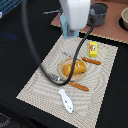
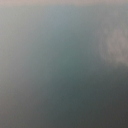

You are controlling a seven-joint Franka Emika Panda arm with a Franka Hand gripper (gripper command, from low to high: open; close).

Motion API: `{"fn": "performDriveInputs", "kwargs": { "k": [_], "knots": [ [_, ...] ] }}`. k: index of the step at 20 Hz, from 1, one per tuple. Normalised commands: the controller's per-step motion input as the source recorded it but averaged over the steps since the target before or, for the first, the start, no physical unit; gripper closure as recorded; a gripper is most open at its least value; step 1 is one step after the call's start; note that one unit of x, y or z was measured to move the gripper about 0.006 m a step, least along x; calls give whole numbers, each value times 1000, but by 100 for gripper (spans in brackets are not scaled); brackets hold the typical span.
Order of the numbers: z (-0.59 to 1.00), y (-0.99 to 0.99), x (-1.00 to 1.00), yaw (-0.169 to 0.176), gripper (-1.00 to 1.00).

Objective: Interact with the objects in diverse but meaningful ways.

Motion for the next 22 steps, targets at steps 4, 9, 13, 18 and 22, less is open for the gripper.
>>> {"fn": "performDriveInputs", "kwargs": {
  "k": [4, 9, 13, 18, 22],
  "knots": [
    [-18, 892, -164, 46, 100],
    [-340, 801, -221, 62, 100],
    [-611, 442, -253, 88, 100],
    [-686, 42, -162, 52, 100],
    [-440, -161, 75, 26, 100]
  ]
}}
